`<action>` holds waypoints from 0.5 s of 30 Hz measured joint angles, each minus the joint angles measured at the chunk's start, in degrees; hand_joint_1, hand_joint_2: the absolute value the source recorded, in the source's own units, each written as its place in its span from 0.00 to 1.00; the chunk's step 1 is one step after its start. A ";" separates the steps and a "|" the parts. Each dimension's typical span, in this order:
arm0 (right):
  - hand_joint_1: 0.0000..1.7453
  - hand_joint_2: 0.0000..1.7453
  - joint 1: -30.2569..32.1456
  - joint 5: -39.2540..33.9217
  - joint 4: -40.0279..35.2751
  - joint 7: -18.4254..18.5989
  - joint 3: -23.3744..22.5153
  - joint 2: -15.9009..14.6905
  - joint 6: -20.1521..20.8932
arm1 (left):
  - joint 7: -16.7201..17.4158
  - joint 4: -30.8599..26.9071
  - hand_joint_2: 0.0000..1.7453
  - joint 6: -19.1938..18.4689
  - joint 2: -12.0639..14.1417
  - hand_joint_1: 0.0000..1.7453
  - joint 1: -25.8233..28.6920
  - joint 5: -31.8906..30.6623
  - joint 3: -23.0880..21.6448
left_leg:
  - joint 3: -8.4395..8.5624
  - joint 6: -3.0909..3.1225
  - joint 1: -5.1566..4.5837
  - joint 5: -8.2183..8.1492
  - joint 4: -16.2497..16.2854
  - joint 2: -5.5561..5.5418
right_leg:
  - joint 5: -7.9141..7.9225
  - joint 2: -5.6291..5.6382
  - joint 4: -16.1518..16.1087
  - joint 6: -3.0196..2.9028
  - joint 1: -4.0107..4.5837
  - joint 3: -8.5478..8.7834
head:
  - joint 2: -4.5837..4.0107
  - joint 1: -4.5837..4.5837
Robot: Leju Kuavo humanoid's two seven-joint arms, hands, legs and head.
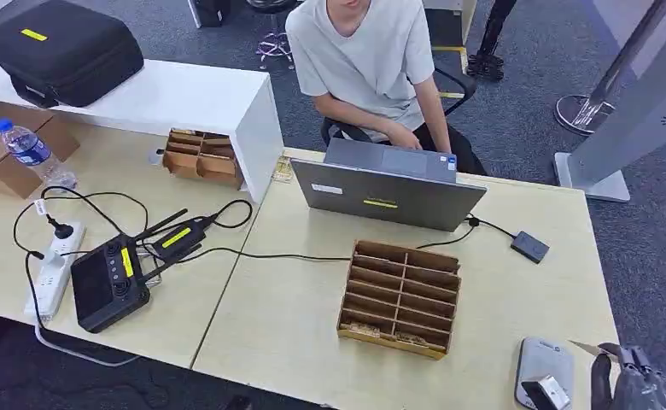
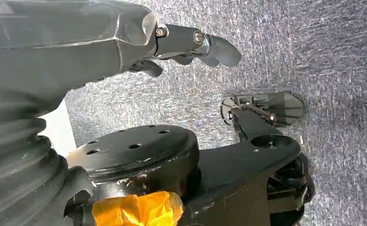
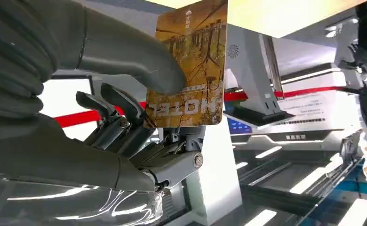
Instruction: Pass the card to the sensor for recognition and then transmit it.
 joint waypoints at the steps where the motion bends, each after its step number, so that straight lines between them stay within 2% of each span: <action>1: 1.00 1.00 -0.02 -0.04 0.30 -0.07 -0.34 0.22 -0.02 | 0.00 -0.02 1.00 0.00 0.00 0.00 -0.01 0.00 0.00 | 0.00 0.00 0.00 0.00 0.00 0.00 | 0.00 0.00 0.00 0.00 0.00 0.00 | 0.00 0.00; 15: 1.00 1.00 0.48 -3.15 4.77 -1.29 -1.88 3.19 -0.04 | 0.42 -0.02 1.00 0.00 0.04 0.00 -0.05 -0.35 0.74 | 0.01 0.00 0.00 0.00 0.00 0.01 | 0.00 0.01 0.00 0.00 0.00 0.00 | 0.00 0.02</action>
